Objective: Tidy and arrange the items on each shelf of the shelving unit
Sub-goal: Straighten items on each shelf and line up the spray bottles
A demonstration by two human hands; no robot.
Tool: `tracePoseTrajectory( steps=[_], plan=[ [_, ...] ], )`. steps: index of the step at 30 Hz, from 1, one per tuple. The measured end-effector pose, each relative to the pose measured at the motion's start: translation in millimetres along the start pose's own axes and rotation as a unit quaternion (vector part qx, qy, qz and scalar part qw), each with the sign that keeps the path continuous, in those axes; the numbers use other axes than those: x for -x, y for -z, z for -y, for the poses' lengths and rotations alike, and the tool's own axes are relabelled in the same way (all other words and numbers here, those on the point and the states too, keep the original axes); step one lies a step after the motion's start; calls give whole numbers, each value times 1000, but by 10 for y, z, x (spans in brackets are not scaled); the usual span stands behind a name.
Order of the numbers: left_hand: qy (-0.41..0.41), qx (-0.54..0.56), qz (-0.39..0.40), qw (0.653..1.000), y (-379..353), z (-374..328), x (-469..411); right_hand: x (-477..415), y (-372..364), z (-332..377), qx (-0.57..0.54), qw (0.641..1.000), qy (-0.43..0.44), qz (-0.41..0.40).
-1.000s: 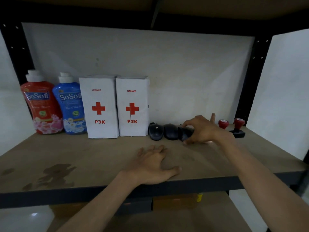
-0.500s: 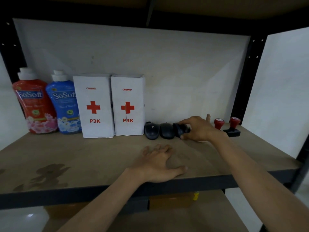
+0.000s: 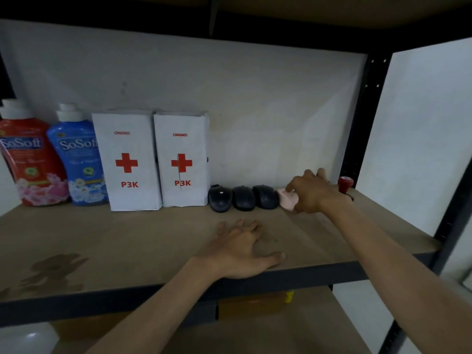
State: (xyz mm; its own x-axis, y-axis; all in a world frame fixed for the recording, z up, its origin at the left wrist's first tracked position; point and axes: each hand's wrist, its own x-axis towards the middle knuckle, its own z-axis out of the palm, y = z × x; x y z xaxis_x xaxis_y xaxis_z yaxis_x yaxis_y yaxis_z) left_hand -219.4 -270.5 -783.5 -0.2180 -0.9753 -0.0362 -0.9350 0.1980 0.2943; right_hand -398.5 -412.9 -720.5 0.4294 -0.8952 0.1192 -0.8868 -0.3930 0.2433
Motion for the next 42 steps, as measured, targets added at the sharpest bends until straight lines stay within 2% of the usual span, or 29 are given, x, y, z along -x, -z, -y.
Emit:
tracePoseTrajectory(
  steps=[10, 13, 15, 17, 19, 22, 25, 29, 35, 42],
  plan=[
    [4, -2, 4, 1000, 2, 2, -2, -78, -63, 3, -17, 999, 12, -31],
    [1, -11, 7, 1000, -3, -15, -30, 36, -45, -143, -35, 995, 13, -89],
    [-3, -14, 12, 1000, -14, -58, -61, 122, 1, -313, -31, 990, -16, -134],
    [-14, -13, 15, 1000, -37, -132, -108, 187, 35, -497, -20, 991, -46, -120],
    [-28, -9, 15, 999, -63, -220, -160, 196, 9, -633, -13, 997, -56, -57],
    [-39, -4, 17, 999, -94, -315, -246, 159, -163, -712, -83, 996, -32, 10],
    [-42, -1, 12, 999, -107, -374, -340, 116, -292, -708, -157, 987, -27, -11],
    [-47, 8, 10, 999, -126, -433, -421, -9, -411, -686, -179, 982, -28, -51],
    [-49, 5, 4, 999, -167, -408, -445, -203, -559, -686, -188, 977, -42, -95],
    [-45, 9, 3, 999, -180, -413, -450, -312, -548, -648, -189, 976, -46, -94]
  ],
)
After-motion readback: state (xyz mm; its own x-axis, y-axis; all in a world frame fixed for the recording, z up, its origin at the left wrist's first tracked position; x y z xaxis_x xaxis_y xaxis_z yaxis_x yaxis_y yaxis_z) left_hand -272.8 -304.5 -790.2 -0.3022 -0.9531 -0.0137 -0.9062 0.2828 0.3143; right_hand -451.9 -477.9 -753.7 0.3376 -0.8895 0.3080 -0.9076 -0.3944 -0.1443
